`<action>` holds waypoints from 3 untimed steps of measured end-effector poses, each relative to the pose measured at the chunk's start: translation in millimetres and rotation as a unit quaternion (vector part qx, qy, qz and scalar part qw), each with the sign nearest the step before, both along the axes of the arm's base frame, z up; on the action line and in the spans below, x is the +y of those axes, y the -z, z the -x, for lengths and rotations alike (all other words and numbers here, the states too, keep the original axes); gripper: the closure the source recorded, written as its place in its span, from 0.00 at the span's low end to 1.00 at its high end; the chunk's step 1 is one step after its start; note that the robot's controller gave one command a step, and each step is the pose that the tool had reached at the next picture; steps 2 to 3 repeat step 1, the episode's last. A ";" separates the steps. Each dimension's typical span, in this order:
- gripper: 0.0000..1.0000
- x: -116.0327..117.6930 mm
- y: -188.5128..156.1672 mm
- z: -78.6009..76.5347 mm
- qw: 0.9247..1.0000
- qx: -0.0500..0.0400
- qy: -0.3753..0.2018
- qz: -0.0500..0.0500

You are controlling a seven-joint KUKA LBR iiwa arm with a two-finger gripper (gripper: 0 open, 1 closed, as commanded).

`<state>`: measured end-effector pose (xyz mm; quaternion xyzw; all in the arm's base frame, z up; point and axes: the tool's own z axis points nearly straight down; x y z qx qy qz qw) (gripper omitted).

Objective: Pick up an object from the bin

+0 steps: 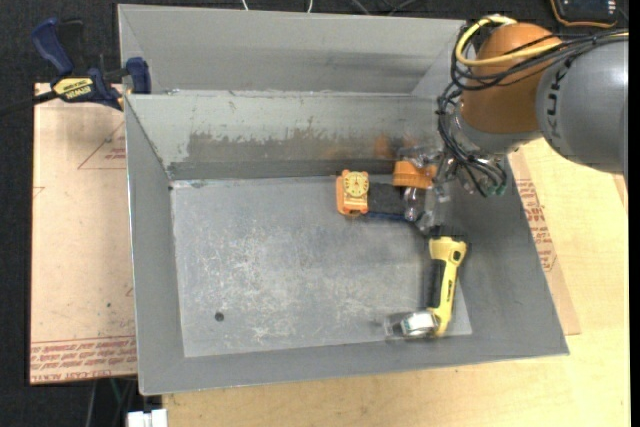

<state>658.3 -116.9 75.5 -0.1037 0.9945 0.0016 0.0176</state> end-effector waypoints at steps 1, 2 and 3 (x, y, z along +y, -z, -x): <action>1.00 0.8 -22.2 1.1 1.000 0.002 -0.001 0.000; 1.00 0.8 -22.2 1.1 1.000 0.002 -0.001 0.000; 1.00 0.8 -22.2 1.1 1.000 0.002 -0.001 0.000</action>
Offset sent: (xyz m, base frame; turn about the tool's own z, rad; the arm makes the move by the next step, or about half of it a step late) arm -0.0018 0.0006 0.0210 -0.0010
